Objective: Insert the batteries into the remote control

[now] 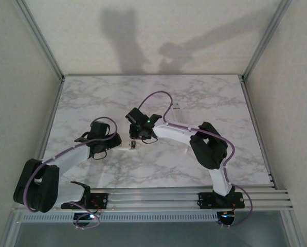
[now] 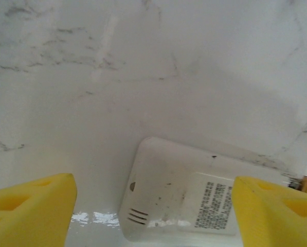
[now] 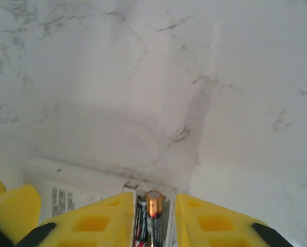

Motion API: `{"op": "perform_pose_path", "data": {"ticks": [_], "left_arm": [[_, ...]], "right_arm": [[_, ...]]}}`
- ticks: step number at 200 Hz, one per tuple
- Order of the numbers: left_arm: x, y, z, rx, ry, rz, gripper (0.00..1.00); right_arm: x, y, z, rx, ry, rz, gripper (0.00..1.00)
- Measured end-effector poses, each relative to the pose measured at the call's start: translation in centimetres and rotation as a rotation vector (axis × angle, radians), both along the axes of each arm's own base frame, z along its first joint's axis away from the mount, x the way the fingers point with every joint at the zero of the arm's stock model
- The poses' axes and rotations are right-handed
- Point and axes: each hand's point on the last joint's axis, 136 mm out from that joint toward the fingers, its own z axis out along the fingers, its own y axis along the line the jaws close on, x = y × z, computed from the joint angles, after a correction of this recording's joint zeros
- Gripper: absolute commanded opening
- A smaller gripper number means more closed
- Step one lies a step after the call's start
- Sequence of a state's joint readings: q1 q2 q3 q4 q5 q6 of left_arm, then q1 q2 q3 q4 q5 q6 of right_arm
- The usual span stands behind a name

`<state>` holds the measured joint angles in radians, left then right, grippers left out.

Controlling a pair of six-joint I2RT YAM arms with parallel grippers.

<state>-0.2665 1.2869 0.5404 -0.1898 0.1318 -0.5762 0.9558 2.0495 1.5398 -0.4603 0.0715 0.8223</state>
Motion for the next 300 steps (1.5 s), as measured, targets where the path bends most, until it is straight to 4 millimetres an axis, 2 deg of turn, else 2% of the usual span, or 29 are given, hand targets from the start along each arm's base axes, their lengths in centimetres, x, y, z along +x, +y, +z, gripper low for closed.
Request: {"op": "perform_pose_path", "data": {"ticks": [64,199,258,300], "left_arm": [[0.0,-0.1,-0.8,0.001,0.021,-0.003,0.7],[0.1,-0.1,-1.1,-0.015,0.024,0.022,0.66],[0.1,-0.1,-1.1,-0.017,0.023,0.024,0.66],[0.1,-0.1,-1.1,-0.016,0.023,0.024,0.67]], "right_arm": [[-0.8,0.5,-2.7,-0.015,0.069,0.036,0.19],[-1.4,0.4,-3.6,-0.025,0.052,0.022,0.08],[-2.2,-0.1,-3.8,-0.088,-0.024,0.017,0.08],[-3.4,-1.8,-3.1,-0.182,-0.036,0.05,0.17]]}}
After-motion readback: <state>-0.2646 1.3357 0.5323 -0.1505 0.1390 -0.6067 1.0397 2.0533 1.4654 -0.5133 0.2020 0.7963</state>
